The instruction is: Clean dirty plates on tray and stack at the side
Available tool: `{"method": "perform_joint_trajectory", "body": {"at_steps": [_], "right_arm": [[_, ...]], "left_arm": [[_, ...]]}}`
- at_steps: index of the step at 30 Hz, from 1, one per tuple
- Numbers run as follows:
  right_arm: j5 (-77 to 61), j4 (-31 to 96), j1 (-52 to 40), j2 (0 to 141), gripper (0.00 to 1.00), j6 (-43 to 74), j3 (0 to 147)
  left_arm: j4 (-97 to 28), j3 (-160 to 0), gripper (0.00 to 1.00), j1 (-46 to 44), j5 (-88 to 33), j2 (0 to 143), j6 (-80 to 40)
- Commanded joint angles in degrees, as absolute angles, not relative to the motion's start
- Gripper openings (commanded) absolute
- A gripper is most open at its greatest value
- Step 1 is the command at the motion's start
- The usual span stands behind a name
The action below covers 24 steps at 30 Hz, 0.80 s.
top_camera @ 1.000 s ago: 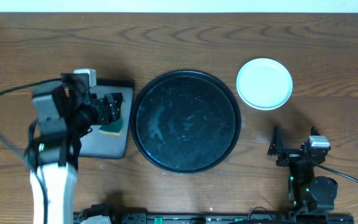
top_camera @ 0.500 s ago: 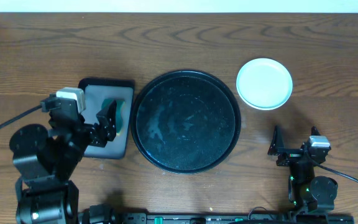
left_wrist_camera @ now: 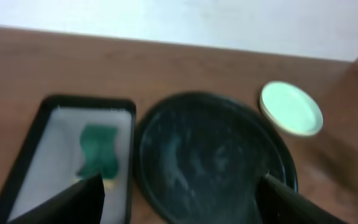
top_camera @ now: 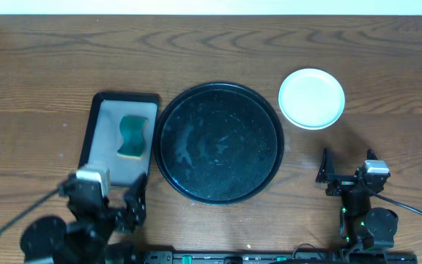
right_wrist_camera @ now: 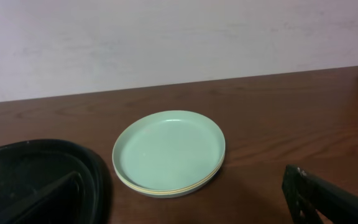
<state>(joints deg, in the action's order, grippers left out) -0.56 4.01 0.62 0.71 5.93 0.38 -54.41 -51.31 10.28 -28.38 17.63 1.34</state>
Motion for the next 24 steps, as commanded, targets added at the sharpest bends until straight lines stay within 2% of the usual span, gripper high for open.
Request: {"method": "perform_joint_trajectory", "body": {"at_steps": [1,12,24], "right_arm": [[-0.25,4.27,1.04,0.32,0.99,6.79,0.32],[-0.25,4.27,1.04,0.32,0.99,6.79,0.32],[-0.25,4.27,1.04,0.32,0.99,6.79,0.32]], "left_arm": [[-57.69,-50.68,0.78,9.91,-28.95,12.86,1.45],[-61.58,-50.61,0.78,4.89,-28.95,0.08,1.48],[-59.83,-45.32,0.78,4.84,-28.93,0.14,1.50]]}}
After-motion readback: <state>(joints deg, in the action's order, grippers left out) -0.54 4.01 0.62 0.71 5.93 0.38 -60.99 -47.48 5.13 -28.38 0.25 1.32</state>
